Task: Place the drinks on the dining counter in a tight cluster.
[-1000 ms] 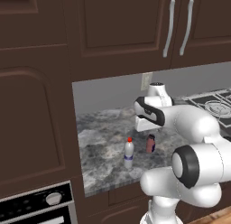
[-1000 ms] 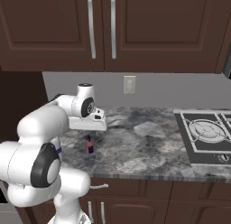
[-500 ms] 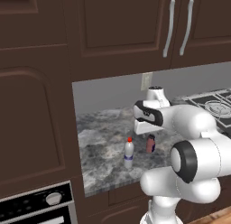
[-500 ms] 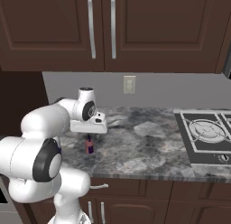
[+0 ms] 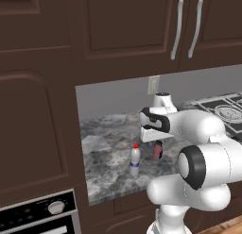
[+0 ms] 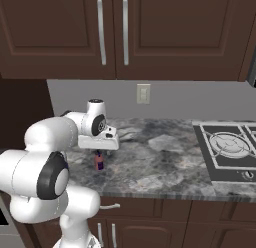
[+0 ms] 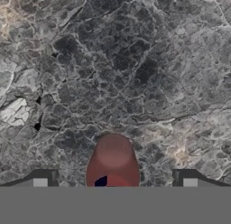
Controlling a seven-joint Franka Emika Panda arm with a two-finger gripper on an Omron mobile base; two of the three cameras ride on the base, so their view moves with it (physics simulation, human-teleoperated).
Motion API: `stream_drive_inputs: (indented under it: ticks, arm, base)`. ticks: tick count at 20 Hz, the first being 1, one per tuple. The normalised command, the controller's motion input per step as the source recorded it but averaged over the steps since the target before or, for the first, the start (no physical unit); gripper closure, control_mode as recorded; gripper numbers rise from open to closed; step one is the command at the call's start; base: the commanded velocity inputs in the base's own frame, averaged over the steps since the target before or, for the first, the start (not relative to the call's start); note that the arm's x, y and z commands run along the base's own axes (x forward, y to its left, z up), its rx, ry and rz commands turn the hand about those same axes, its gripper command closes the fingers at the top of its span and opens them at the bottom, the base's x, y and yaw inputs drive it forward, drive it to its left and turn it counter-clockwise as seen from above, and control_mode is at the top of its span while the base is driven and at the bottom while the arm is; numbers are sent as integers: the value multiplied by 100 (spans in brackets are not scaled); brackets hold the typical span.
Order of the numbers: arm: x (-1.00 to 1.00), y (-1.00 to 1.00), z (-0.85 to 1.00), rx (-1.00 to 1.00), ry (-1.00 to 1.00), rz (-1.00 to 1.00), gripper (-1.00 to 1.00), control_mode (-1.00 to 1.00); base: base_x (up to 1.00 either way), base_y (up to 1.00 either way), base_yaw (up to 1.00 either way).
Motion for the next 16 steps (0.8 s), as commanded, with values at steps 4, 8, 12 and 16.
stream_drive_inputs:
  ticks: [4,8,12,16]
  arm:
    - [-5,0,0,0,0,0,-100,-100]
    - [-2,0,0,0,0,0,-100,-100]
    - [0,0,0,0,0,0,-100,-100]
    - [0,0,0,0,0,0,100,-100]
  base:
    - [0,0,0]
    - [0,0,0]
    - [0,0,0]
    - [0,0,0]
